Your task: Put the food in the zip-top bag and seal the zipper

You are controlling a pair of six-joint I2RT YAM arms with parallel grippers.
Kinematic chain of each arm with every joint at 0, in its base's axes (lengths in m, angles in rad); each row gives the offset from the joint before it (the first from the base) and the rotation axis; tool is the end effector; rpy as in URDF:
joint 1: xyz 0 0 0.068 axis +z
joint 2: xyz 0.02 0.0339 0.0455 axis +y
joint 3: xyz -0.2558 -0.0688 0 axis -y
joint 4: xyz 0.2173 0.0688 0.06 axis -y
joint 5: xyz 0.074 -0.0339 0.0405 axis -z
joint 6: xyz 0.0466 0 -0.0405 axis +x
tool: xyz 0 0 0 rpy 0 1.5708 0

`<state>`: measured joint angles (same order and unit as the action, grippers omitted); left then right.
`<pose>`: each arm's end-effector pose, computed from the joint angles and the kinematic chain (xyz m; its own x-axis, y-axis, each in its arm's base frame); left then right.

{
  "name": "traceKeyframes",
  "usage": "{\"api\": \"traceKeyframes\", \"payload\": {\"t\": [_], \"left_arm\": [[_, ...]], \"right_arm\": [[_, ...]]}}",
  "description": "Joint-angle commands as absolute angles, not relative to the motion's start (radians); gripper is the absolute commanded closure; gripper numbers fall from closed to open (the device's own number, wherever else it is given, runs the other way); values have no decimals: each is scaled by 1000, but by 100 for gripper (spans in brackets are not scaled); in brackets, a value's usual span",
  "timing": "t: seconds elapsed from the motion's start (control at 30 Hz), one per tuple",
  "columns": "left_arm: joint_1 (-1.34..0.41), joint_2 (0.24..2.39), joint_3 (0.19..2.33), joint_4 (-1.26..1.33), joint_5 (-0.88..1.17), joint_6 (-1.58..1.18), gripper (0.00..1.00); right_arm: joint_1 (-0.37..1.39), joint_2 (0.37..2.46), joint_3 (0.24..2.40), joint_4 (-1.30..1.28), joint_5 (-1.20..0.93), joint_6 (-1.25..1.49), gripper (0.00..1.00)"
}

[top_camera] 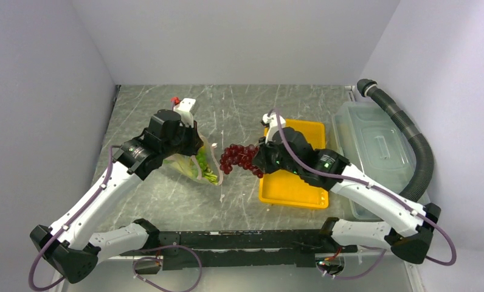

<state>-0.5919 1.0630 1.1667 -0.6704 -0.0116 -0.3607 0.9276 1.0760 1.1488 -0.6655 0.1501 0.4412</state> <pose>0.1723 -0.1152 0.3545 -0.6109 -0.0145 -0.7916 0.3572 0.8872 -0.2919 0.1318 0.1642 0.3472 -0.6090 -0.1086 -0.7857 -0.5051 0.8168 0.2787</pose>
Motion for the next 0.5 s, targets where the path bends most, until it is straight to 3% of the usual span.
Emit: {"api": "traceKeyframes", "payload": {"t": [0.0, 0.47], "left_arm": [[-586, 1062, 1185, -617, 3, -364, 100], [-585, 1063, 1187, -617, 6, -364, 100]], "right_arm": [[996, 1119, 1239, -574, 243, 446, 100], [1158, 1358, 1420, -584, 419, 425, 100]]}}
